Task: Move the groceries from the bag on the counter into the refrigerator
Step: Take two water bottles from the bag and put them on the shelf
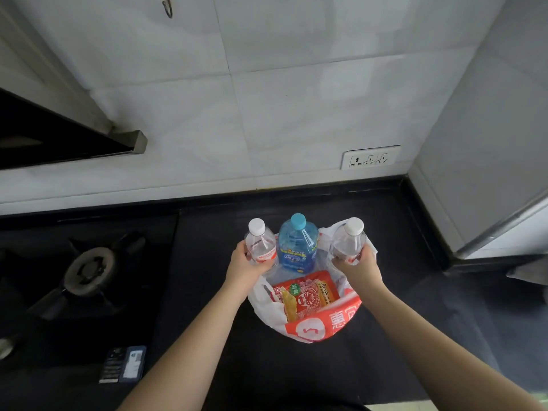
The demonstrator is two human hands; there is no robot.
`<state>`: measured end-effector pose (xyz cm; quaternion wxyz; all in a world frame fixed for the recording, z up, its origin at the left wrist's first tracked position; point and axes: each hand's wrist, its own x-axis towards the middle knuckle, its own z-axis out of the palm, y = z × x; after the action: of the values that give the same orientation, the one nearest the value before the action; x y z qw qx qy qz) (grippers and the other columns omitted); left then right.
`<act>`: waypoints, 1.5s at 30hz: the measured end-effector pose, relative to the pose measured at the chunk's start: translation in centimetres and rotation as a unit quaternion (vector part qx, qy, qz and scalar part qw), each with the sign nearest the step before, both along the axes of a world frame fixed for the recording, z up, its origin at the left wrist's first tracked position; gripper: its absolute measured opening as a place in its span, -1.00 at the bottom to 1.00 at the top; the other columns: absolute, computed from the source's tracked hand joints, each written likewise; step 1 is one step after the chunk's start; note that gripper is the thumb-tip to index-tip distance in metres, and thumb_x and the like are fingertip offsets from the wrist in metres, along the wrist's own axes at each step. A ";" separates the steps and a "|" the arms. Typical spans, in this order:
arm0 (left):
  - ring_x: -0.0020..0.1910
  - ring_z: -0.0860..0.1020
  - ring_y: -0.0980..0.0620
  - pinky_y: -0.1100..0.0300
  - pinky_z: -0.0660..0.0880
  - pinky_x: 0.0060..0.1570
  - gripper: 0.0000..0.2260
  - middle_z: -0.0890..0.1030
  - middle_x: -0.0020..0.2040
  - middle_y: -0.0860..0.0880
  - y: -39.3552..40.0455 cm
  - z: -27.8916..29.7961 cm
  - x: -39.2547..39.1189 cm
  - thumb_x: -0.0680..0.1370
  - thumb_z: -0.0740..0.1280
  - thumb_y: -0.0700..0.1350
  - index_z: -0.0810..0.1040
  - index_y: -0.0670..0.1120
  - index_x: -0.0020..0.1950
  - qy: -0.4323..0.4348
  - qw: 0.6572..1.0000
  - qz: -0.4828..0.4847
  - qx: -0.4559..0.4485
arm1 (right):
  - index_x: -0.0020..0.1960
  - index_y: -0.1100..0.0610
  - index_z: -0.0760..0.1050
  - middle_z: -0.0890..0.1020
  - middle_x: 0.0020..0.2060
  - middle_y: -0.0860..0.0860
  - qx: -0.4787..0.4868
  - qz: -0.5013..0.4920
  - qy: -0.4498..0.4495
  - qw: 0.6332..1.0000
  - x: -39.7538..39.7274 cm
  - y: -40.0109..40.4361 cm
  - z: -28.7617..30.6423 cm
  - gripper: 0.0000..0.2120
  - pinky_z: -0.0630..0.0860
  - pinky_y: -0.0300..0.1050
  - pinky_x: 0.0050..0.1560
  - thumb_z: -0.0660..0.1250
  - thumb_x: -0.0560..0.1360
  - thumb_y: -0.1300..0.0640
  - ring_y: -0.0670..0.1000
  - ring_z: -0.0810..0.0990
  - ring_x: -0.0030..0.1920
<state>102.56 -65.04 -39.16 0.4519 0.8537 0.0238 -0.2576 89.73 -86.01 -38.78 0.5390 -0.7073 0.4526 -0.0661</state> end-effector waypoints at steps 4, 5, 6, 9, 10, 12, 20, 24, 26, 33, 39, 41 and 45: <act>0.04 0.57 0.06 0.04 0.55 0.07 -0.53 0.60 0.06 0.05 -1.2 -0.4 0.4 0.35 0.56 0.04 0.48 0.07 0.19 0.007 0.997 -0.049 0.058 | 0.22 0.02 0.44 0.60 -0.01 -0.01 0.003 0.013 0.054 0.998 0.9 -0.4 -1.0 -0.53 0.52 -0.20 -0.18 0.54 0.39 0.06 0.04 0.61 0.00; 0.00 0.57 0.07 0.08 0.55 0.01 -0.58 0.60 0.01 0.05 -1.4 -0.5 0.4 0.37 0.55 0.03 0.48 0.07 0.15 0.010 0.996 -0.060 0.070 | 0.23 0.02 0.43 0.60 -0.02 -0.02 -0.005 0.022 0.059 0.998 1.1 -0.5 -1.1 -0.53 0.51 -0.20 -0.19 0.53 0.39 0.05 0.04 0.61 -0.01; -0.02 0.57 0.07 0.11 0.54 -0.04 -0.61 0.59 -0.02 0.06 -1.6 -0.5 0.4 0.38 0.54 0.02 0.48 0.07 0.12 0.011 0.995 -0.067 0.077 | 0.23 0.01 0.42 0.59 -0.03 -0.04 -0.017 0.031 0.064 0.997 1.2 -0.5 -1.0 -0.53 0.50 -0.22 -0.22 0.53 0.40 0.03 0.02 0.60 -0.03; -0.02 0.55 0.06 0.14 0.50 -0.06 -0.62 0.58 -0.03 0.08 -1.6 -0.5 0.3 0.37 0.55 0.03 0.47 0.09 0.09 0.005 0.995 -0.061 0.078 | 0.20 -0.01 0.40 0.56 -0.09 -0.06 -0.032 0.039 0.078 0.996 1.2 -0.5 -0.3 -0.56 0.45 -0.26 -0.33 0.51 0.42 0.01 -0.01 0.57 -0.11; -0.01 0.55 0.06 0.12 0.50 -0.04 -0.62 0.58 -0.04 0.09 -1.5 -0.5 0.2 0.36 0.55 0.04 0.47 0.10 0.08 0.001 0.996 -0.054 0.075 | 0.20 -0.02 0.40 0.55 -0.10 -0.07 -0.037 0.041 0.081 0.995 1.1 -0.5 -0.2 -0.56 0.44 -0.27 -0.36 0.51 0.42 0.00 -0.02 0.57 -0.13; 0.02 0.56 0.05 0.11 0.51 0.00 -0.61 0.58 -0.03 0.10 -1.2 -0.6 0.1 0.35 0.56 0.04 0.47 0.11 0.06 -0.012 0.996 -0.048 0.068 | 0.20 -0.02 0.41 0.56 -0.10 -0.06 -0.051 0.047 0.085 0.994 0.7 -0.5 0.2 -0.55 0.44 -0.28 -0.38 0.52 0.41 -0.01 -0.02 0.58 -0.14; 0.05 0.60 0.12 0.17 0.53 0.04 -0.52 0.63 0.03 0.12 1.2 3.1 -0.5 0.32 0.59 0.05 0.52 0.06 0.18 -0.122 0.990 -0.034 -0.057 | 0.08 -0.13 0.36 0.54 -0.20 -0.16 -0.071 0.050 0.039 0.995 -2.1 1.6 2.3 -0.62 0.42 -0.30 -0.38 0.51 0.41 -0.03 -0.14 0.52 -0.28; 0.11 0.57 0.17 0.21 0.52 0.09 -0.45 0.60 0.12 0.16 3.6 5.5 -1.4 0.35 0.55 0.08 0.47 0.08 0.29 -0.175 0.979 -0.058 -0.085 | 0.09 -0.10 0.40 0.55 -0.19 -0.17 -0.040 0.034 0.004 0.999 -3.0 2.5 4.5 -0.63 0.40 -0.28 -0.40 0.51 0.41 -0.05 -0.16 0.53 -0.26; 0.15 0.56 0.19 0.20 0.52 0.11 -0.43 0.59 0.16 0.18 4.7 6.3 -2.1 0.36 0.53 0.13 0.44 0.11 0.32 -0.175 0.977 -0.068 -0.104 | 0.10 -0.05 0.45 0.59 -0.15 -0.14 -0.022 0.021 -0.020 0.999 -3.3 2.9 5.5 -0.64 0.49 -0.24 -0.34 0.52 0.40 -0.04 -0.10 0.60 -0.18; 0.24 0.53 0.17 -0.06 0.45 0.30 -0.37 0.57 0.25 0.17 6.8 6.8 -6.3 0.33 0.55 0.18 0.41 0.19 0.34 -0.027 0.966 -0.036 -0.256 | 0.28 -0.01 0.45 0.65 0.14 -0.04 0.043 0.044 -0.166 0.984 -5.1 5.2 8.4 -0.45 0.56 0.18 0.17 0.52 0.35 -0.04 0.02 0.64 0.12; 0.36 0.46 -0.16 -0.23 0.36 0.32 -0.18 0.51 0.37 -0.14 10.6 8.0 -8.2 0.31 0.49 0.27 0.35 -0.04 0.45 0.056 0.905 -0.134 -0.401 | 0.36 0.03 0.41 0.59 0.25 0.08 0.222 0.044 -0.253 0.941 -5.6 9.3 9.8 -0.22 0.45 0.31 0.27 0.52 0.26 -0.29 0.14 0.60 0.22; 0.36 0.45 -0.18 -0.20 0.39 0.31 -0.16 0.50 0.37 -0.15 12.2 8.6 -8.6 0.31 0.47 0.30 0.33 -0.06 0.46 0.073 0.888 -0.118 -0.438 | 0.36 0.05 0.39 0.55 0.29 0.14 0.316 0.035 -0.261 0.912 -5.4 11.1 10.5 -0.14 0.43 0.27 0.29 0.53 0.21 -0.33 0.17 0.57 0.25; 0.29 0.53 -0.11 -0.06 0.52 0.20 -0.28 0.61 0.25 -0.07 15.7 9.7 -9.3 0.23 0.48 0.37 0.50 0.11 0.32 0.116 0.862 -0.030 -0.492 | 0.42 0.05 0.34 0.53 0.31 0.18 0.498 -0.038 -0.252 0.829 -4.8 14.7 11.6 -0.17 0.54 0.21 0.17 0.41 0.29 -0.34 0.22 0.54 0.28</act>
<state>93.31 -49.38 -29.50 0.7993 0.4845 -0.0794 -0.3466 84.89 -71.30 -27.13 0.9107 -0.2839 0.2988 -0.0284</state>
